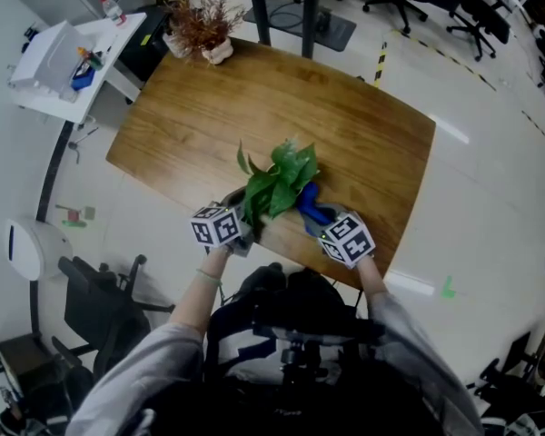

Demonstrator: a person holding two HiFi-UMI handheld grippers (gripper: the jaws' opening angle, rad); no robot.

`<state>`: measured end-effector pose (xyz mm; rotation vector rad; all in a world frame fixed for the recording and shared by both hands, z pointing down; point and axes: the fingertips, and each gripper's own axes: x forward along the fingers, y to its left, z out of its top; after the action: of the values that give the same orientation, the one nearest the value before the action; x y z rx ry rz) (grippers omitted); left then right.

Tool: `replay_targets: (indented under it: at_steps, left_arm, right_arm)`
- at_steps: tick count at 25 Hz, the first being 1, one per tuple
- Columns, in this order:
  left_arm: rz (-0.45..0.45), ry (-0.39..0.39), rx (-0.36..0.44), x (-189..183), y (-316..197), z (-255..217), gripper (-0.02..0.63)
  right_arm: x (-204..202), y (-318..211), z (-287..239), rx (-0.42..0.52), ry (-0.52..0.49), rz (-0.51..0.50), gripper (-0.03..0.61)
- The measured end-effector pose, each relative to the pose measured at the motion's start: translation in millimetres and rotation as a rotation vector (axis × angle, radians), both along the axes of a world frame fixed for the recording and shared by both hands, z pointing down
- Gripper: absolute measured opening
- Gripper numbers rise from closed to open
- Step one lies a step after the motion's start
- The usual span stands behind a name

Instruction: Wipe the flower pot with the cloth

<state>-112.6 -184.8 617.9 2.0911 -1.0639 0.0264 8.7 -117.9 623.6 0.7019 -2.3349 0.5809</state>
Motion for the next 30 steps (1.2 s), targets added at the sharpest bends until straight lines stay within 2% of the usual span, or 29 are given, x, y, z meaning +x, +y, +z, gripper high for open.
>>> replay_targets:
  at_steps: [5,10,16,24,27,30]
  left_arm:
    - [0.007,0.021,-0.016,8,24,6,0.008]
    - [0.062,0.036,-0.005,27,30,2,0.008]
    - [0.068,0.031,0.001,30,22,-2,0.007]
    - [0.058,0.023,0.007,19,1,1,0.007]
    - [0.051,0.01,0.006,16,-7,2,0.007]
    - [0.029,-0.023,0.014,9,-9,1,0.007]
  right_arm:
    - [27,-35,-14,0.085,0.041,0.024,0.055]
    - [18,-66,-31,0.152,0.019,-0.007,0.055]
    - [4,-72,-22,0.112,0.02,-0.006,0.055]
    - [-2,-44,1,0.056,0.04,-0.013,0.055]
    - [-5,-37,6,0.039,0.043,0.017,0.055]
    - [-3,-34,2,0.036,0.016,0.098,0.055]
